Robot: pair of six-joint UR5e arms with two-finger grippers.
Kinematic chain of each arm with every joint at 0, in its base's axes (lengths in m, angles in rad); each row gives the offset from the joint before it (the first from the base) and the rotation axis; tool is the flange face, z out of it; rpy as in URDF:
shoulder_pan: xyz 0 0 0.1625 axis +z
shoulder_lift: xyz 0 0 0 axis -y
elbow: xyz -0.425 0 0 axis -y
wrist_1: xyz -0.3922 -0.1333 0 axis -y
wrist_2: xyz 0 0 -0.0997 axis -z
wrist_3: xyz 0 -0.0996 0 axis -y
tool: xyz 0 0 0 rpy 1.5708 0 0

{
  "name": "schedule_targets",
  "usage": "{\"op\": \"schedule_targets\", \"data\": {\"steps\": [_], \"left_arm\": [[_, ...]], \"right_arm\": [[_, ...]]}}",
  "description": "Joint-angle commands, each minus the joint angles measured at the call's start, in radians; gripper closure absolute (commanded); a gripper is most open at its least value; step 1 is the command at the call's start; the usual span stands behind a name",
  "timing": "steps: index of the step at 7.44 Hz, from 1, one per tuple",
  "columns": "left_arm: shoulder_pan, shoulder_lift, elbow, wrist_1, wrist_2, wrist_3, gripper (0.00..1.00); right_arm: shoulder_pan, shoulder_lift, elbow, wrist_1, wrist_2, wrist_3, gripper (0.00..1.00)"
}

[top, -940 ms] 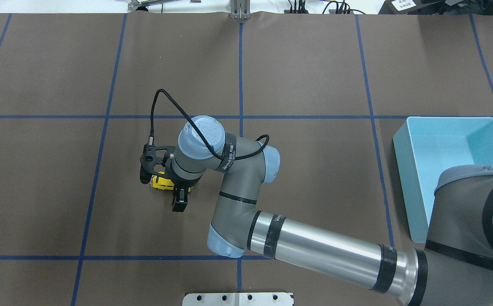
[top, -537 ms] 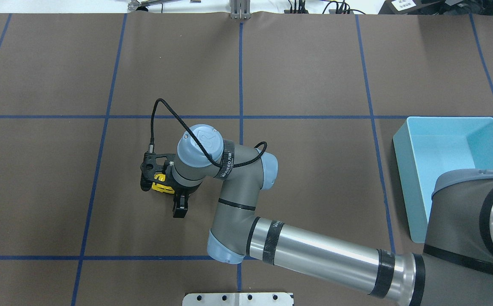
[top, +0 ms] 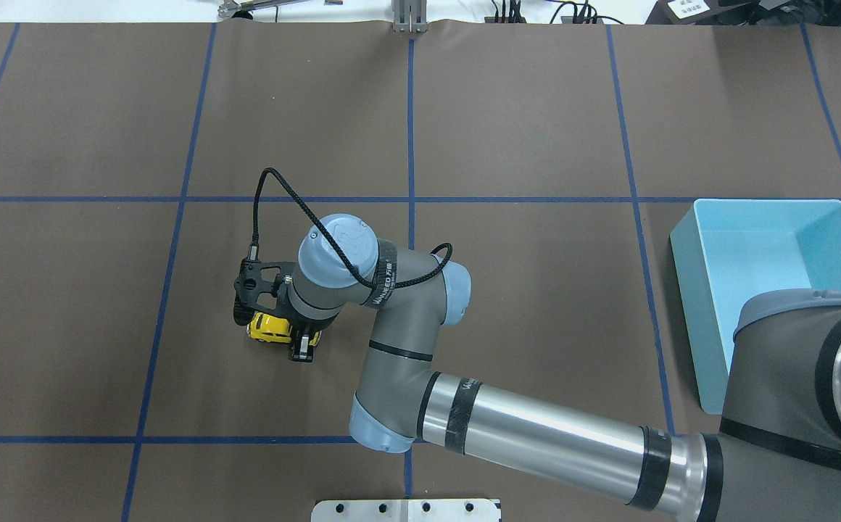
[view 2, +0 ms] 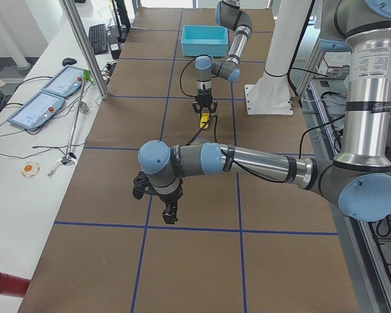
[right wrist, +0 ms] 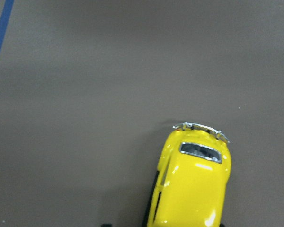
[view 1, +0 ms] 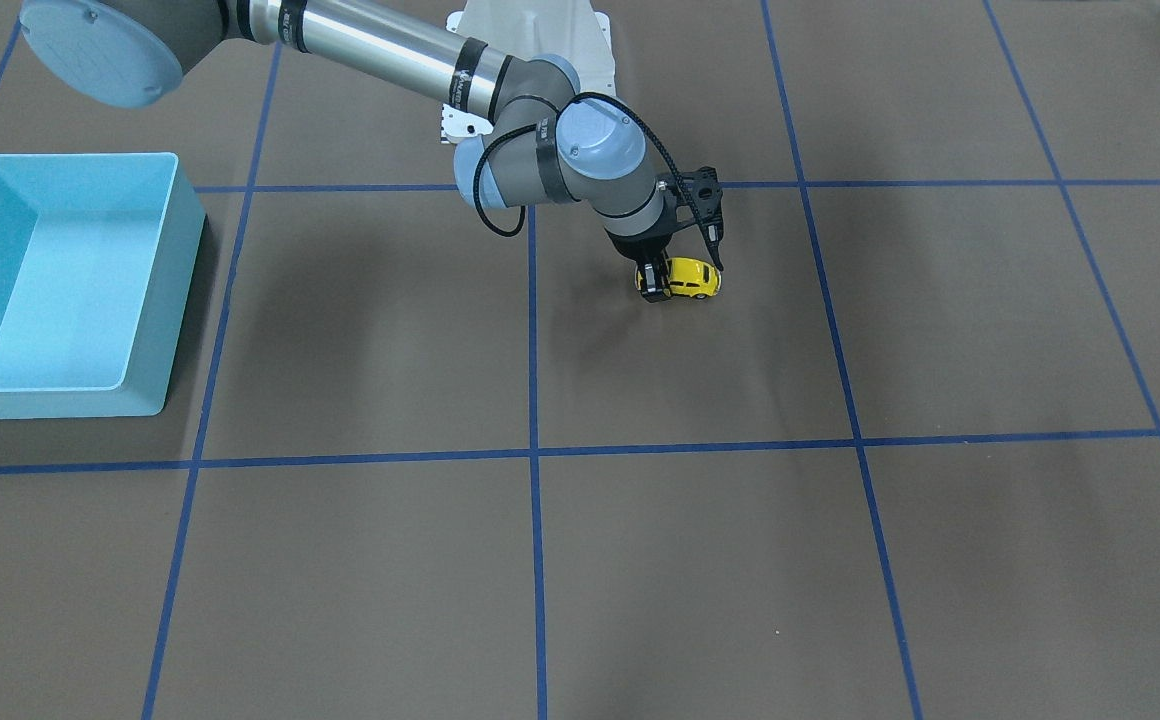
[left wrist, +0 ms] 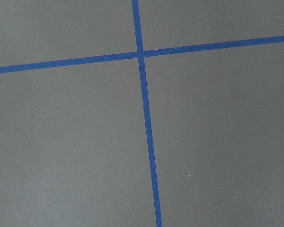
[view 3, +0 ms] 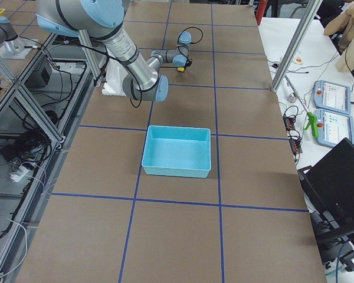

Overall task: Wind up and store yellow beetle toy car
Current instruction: 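Close the right gripper around the yellow car, then lift the car with the right gripper and carry it over the blue bin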

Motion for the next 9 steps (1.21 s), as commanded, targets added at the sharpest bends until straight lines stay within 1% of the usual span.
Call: {"op": "schedule_targets", "data": {"steps": [1, 3, 4, 5, 7, 9], "left_arm": [[0.0, -0.001, -0.006, 0.0, -0.002, -0.001, 0.0], [0.0, -0.002, -0.011, 0.0, -0.003, -0.001, 0.0], [0.0, -0.004, -0.018, 0.002, -0.003, -0.001, 0.0], [-0.002, -0.002, -0.019, 0.003, -0.005, -0.001, 0.0], [-0.002, -0.001, -0.023, 0.003, -0.005, -0.001, 0.0], [-0.002, 0.001, -0.02, 0.003, -0.009, -0.001, 0.0]], "right_arm": [[0.008, 0.01, 0.011, 0.001, 0.001, 0.039, 1.0], [0.078, 0.002, 0.048, -0.001, 0.033, 0.035, 1.0], [0.14, -0.031, 0.074, -0.002, 0.076, 0.024, 1.0], [0.222, -0.085, 0.111, -0.002, 0.133, 0.009, 1.0], [0.374, -0.241, 0.222, -0.003, 0.31, -0.002, 1.0], [0.506, -0.379, 0.339, -0.004, 0.432, -0.004, 1.0]]}}
